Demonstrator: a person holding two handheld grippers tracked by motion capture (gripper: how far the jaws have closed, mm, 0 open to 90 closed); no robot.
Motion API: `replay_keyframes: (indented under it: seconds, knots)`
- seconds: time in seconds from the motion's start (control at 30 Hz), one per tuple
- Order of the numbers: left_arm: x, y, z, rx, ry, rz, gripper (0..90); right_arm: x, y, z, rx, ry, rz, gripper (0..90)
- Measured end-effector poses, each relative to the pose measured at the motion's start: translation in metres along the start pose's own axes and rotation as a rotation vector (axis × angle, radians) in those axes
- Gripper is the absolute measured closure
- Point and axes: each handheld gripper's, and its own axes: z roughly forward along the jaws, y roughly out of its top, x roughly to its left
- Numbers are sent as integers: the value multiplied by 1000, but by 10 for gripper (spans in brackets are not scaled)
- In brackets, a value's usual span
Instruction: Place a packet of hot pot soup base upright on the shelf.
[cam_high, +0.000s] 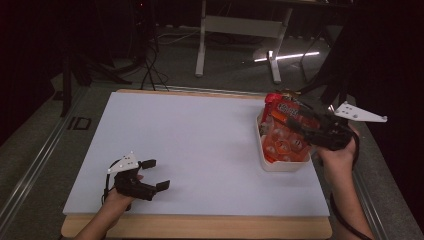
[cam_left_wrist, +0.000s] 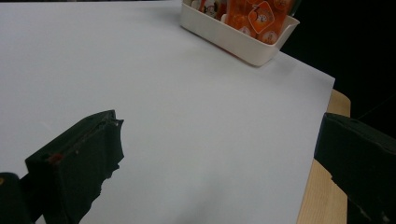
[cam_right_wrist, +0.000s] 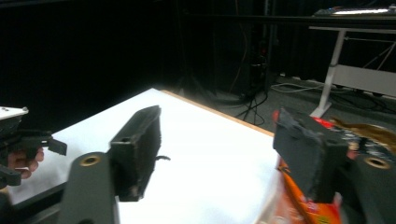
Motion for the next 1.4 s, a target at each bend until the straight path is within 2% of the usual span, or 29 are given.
replay_keyframes:
  seconds: [0.3, 0.4, 0.47, 0.73, 0.83, 1.1, 1.2, 1.4]
  knots:
    - [-1, 0, 0, 4, 0, 8, 7, 27, -18, 21, -1, 76, 0, 147]
    - [-2, -1, 1, 7, -1, 11, 7, 33, -26, 27, 5, 103, 6, 137]
    - [-2, -1, 1, 8, -1, 12, 7, 38, -32, 32, 12, 104, 3, 136]
    - [-2, -1, 0, 4, -2, 11, 7, 52, -60, 49, 71, 157, -16, 132]
    - [-2, -1, 0, 7, -3, 12, 7, 56, -70, 54, 84, 168, -24, 135]
    - [-3, -2, 1, 10, -5, 13, 7, 61, -95, 65, 129, 194, -9, 137]
    - [-3, -2, 1, 8, -11, 14, 7, 63, -105, 69, 158, 183, -36, 137]
    - [-4, -3, 2, 12, -8, 27, 7, 67, -121, 78, 200, 179, -53, 137]
